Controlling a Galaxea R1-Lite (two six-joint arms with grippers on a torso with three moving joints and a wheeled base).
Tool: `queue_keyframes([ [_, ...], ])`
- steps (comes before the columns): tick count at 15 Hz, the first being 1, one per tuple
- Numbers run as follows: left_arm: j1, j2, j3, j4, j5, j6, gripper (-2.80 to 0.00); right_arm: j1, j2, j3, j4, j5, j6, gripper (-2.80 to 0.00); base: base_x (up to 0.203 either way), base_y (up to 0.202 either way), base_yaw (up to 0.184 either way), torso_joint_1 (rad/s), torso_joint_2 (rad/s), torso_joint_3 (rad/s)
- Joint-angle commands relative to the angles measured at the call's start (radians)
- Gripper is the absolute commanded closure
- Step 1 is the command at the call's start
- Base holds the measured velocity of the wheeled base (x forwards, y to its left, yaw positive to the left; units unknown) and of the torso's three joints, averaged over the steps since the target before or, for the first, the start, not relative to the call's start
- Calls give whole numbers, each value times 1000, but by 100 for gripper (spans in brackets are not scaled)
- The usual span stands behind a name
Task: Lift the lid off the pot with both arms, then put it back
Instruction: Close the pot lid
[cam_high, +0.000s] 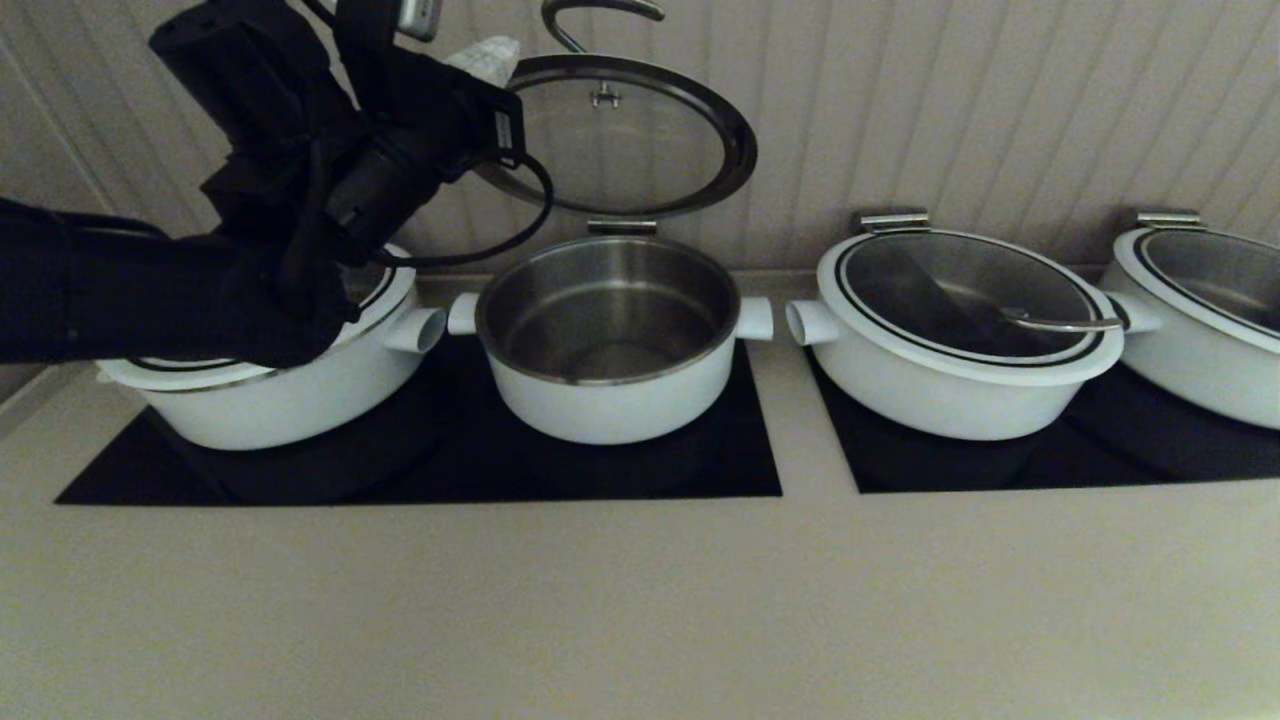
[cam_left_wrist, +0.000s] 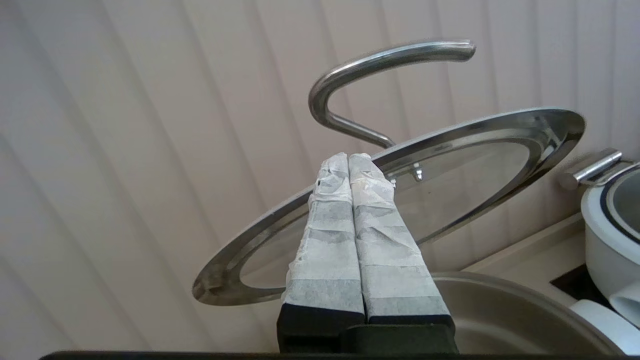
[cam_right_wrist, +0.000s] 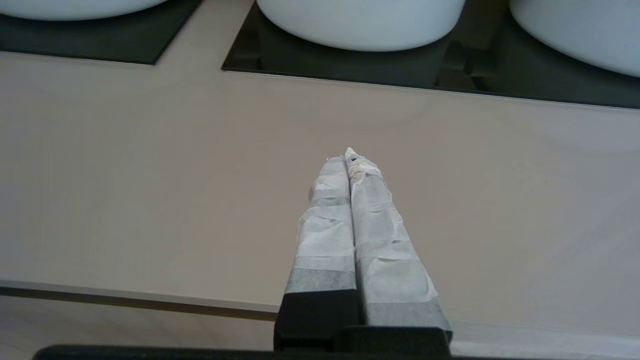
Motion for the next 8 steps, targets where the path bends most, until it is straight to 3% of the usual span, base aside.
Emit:
queue_keyframes([
  [1, 32, -31, -4, 24, -1, 3, 0, 0, 0, 0, 0, 0, -1, 0, 0, 0, 0, 0, 0, 0],
  [4, 75, -30, -67, 64, -6, 5, 0, 0, 0, 0, 0, 2, -1, 0, 0, 0, 0, 0, 0, 0],
  [8, 90, 8, -245, 191, -9, 5, 0, 0, 0, 0, 1, 0, -1, 0, 0, 0, 0, 0, 0, 0],
])
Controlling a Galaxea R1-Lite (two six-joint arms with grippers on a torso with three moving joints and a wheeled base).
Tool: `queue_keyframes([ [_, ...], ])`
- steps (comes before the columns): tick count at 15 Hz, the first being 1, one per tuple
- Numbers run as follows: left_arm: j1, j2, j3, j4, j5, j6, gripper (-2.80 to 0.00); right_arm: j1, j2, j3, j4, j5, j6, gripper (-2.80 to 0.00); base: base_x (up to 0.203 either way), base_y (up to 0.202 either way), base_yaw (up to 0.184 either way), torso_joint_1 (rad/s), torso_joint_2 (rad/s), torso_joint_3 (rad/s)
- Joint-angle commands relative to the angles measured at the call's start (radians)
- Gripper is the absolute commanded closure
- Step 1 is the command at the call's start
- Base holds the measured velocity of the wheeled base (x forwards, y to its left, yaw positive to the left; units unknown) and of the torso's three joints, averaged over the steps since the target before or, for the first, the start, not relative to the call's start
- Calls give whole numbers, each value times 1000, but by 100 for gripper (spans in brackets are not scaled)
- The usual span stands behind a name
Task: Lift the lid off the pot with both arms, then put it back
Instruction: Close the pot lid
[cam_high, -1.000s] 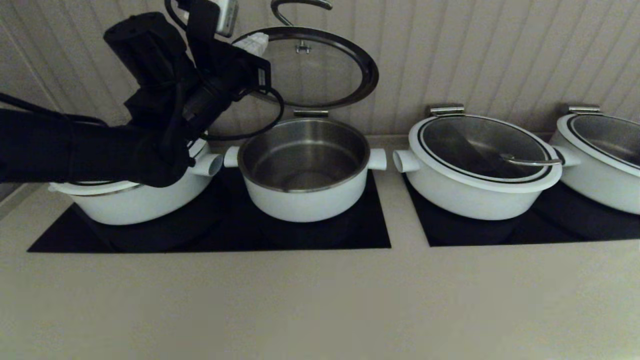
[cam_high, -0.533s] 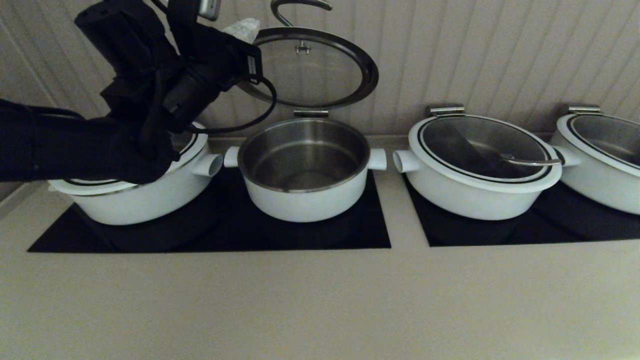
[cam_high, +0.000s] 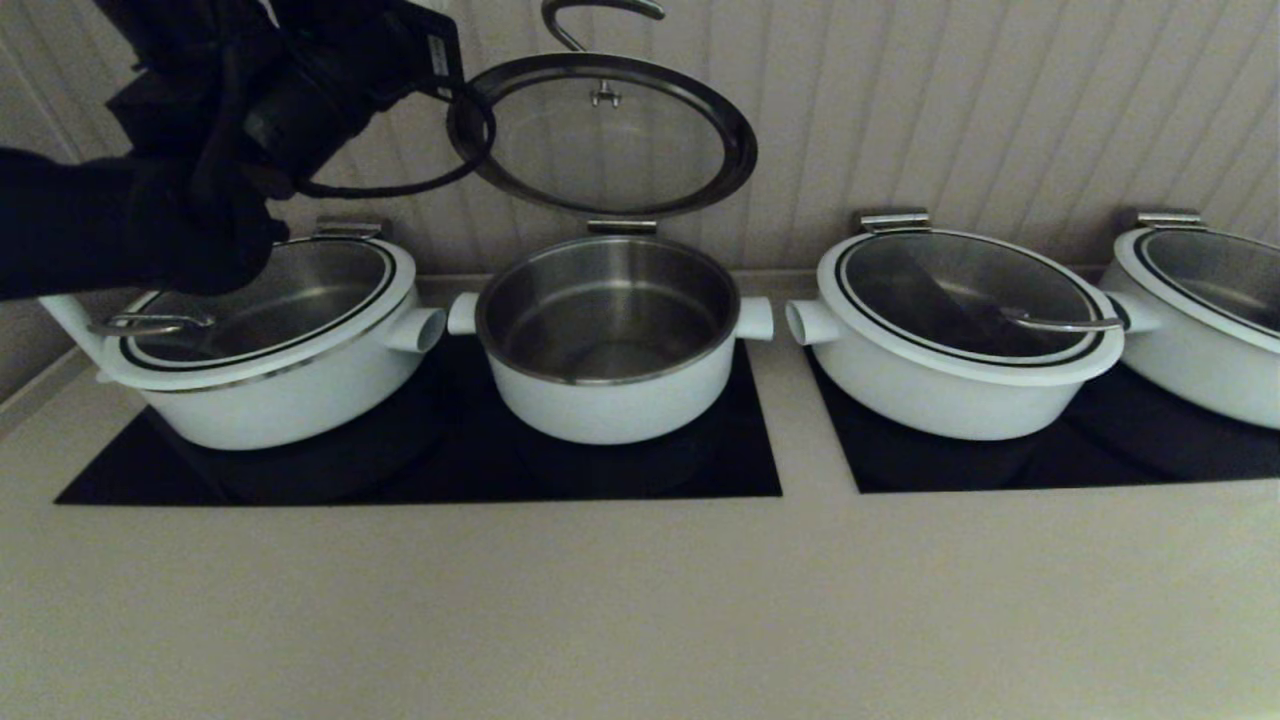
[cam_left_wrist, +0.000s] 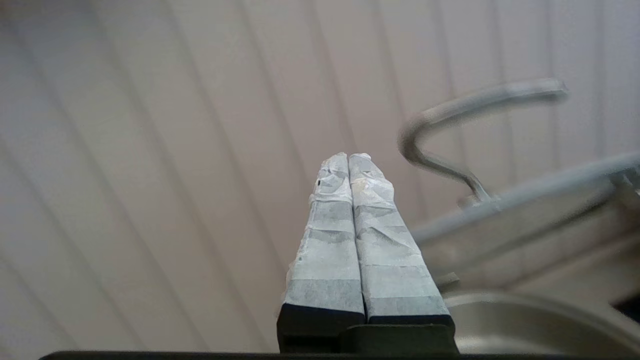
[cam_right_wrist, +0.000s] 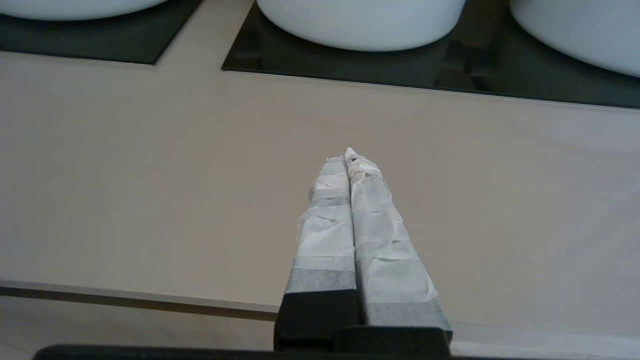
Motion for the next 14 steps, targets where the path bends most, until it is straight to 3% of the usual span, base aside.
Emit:
queue_keyframes([
  [1, 4, 42, -109, 51, -1, 2, 0, 0, 0, 0, -1, 0, -1, 0, 0, 0, 0, 0, 0, 0],
  [8, 12, 131, -303, 191, -2, 5, 0, 0, 0, 0, 1, 0, -1, 0, 0, 0, 0, 0, 0, 0],
  [14, 34, 154, -317, 216, -2, 44, 0, 0, 0, 0, -1, 0, -1, 0, 0, 0, 0, 0, 0, 0],
])
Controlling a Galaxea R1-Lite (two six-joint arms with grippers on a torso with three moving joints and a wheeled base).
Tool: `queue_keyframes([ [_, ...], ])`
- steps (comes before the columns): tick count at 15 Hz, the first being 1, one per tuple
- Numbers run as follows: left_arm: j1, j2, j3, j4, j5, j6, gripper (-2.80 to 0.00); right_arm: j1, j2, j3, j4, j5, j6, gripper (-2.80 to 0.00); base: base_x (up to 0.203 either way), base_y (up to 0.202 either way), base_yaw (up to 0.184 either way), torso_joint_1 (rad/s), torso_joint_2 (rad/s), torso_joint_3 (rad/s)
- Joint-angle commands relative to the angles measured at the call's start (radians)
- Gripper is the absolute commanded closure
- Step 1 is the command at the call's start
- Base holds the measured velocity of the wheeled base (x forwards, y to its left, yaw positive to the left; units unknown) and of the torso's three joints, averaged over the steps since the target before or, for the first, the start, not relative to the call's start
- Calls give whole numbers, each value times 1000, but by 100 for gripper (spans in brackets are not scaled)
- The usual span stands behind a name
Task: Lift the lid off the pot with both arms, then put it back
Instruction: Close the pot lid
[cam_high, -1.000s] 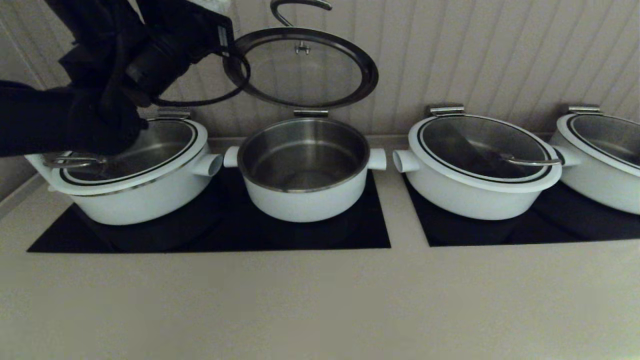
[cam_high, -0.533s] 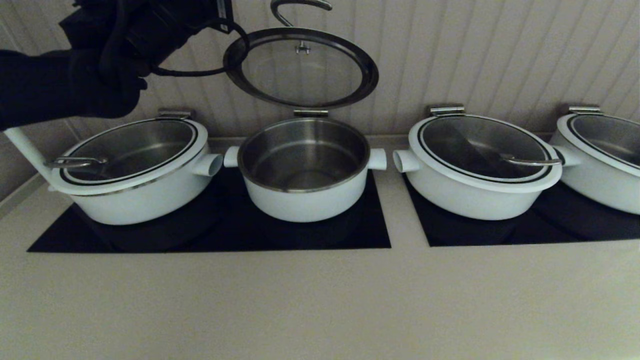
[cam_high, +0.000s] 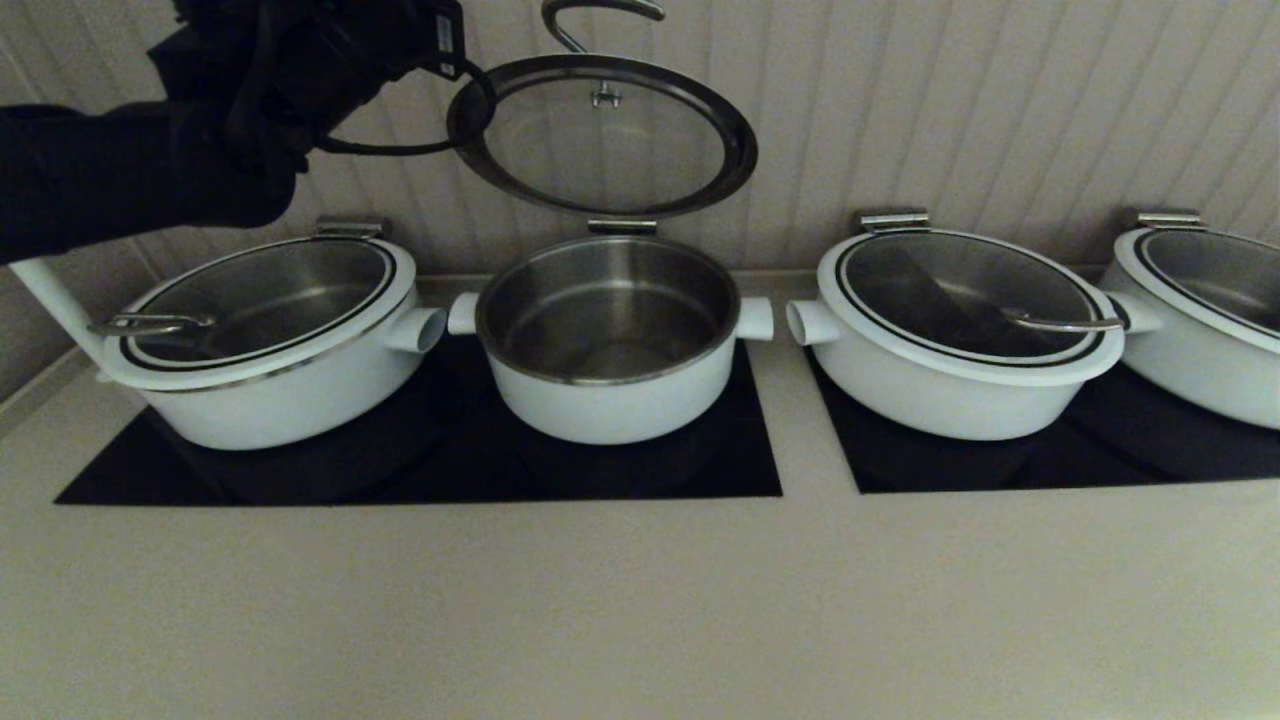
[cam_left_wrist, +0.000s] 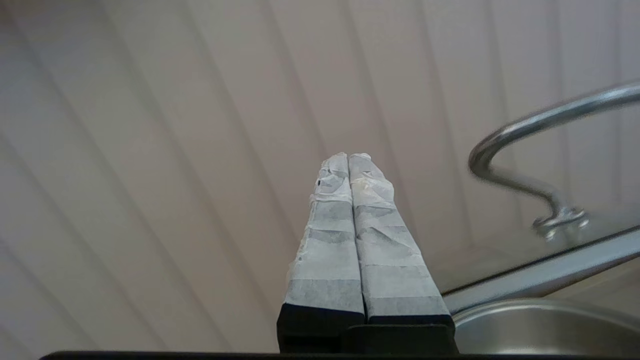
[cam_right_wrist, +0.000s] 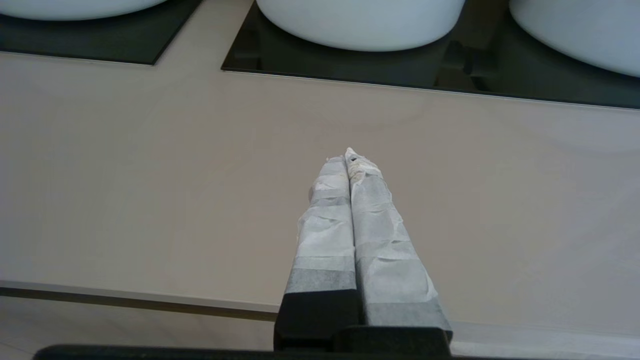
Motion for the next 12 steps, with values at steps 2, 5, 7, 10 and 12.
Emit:
queue_keyframes([
  [2, 0, 19, 1, -3, -2, 13, 0, 0, 0, 0, 0, 0, -1, 0, 0, 0, 0, 0, 0, 0],
  [5, 1, 26, -1, -3, -2, 24, 0, 0, 0, 0, 0, 1, -1, 0, 0, 0, 0, 0, 0, 0],
  [7, 1, 28, -1, -3, -2, 32, 0, 0, 0, 0, 0, 1, -1, 0, 0, 0, 0, 0, 0, 0],
  [10, 1, 34, -1, -3, -1, 33, 0, 0, 0, 0, 1, 0, -1, 0, 0, 0, 0, 0, 0, 0],
  [12, 1, 36, -1, 0, -2, 35, 0, 0, 0, 0, 0, 0, -1, 0, 0, 0, 0, 0, 0, 0],
])
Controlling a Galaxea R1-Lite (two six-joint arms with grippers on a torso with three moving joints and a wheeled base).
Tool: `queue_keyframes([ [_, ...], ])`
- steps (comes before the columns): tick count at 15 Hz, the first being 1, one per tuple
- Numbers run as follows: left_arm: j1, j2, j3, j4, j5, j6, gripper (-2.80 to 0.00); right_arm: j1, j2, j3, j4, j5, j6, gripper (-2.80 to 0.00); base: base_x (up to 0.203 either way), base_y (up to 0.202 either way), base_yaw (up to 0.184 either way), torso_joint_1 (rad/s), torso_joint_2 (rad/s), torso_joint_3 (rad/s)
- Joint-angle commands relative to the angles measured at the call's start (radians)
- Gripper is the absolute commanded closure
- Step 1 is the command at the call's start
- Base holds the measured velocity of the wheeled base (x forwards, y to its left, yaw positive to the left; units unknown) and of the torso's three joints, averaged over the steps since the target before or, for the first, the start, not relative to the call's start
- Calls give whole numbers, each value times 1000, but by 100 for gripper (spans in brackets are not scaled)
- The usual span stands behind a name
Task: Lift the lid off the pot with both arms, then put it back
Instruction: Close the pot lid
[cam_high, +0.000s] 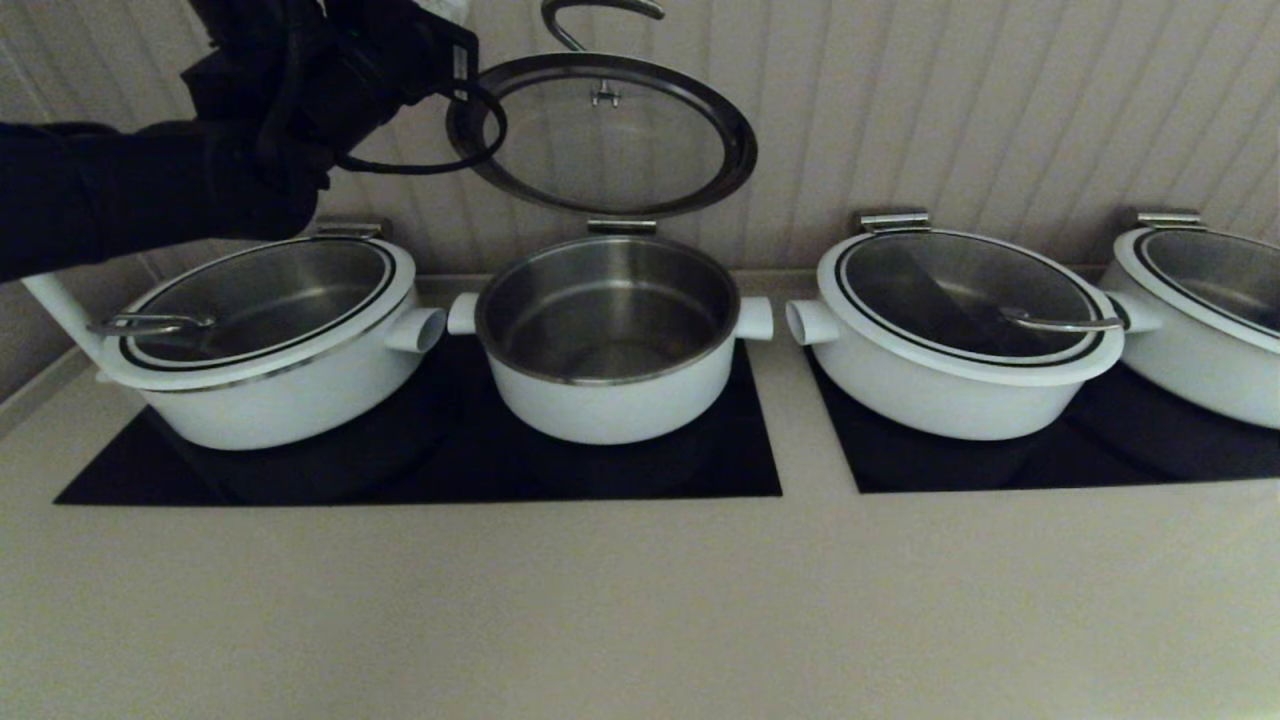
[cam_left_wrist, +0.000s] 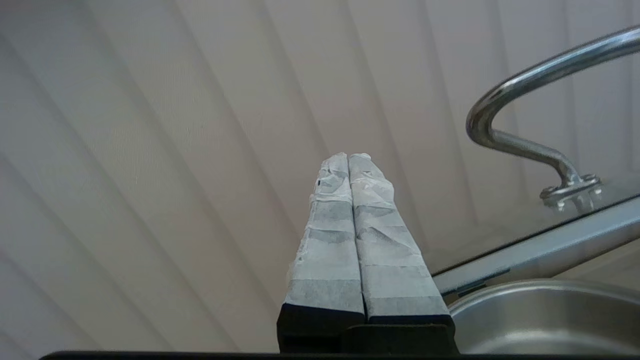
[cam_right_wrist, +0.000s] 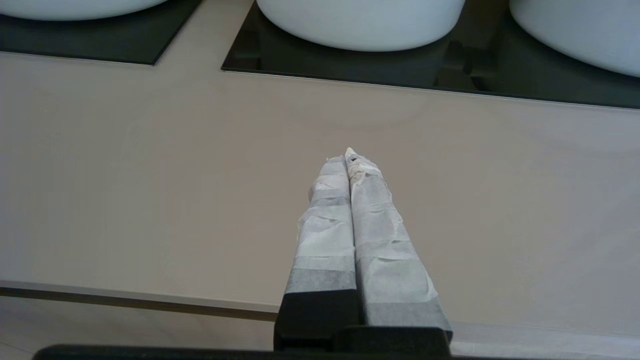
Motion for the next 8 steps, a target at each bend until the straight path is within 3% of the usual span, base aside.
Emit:
queue_keyframes([
  [1, -1, 7, 0, 8, -1, 15, 0, 0, 0, 0, 0, 0, -1, 0, 0, 0, 0, 0, 0, 0],
  [8, -1, 19, -2, 16, -1, 26, 0, 0, 0, 0, -1, 0, -1, 0, 0, 0, 0, 0, 0, 0],
])
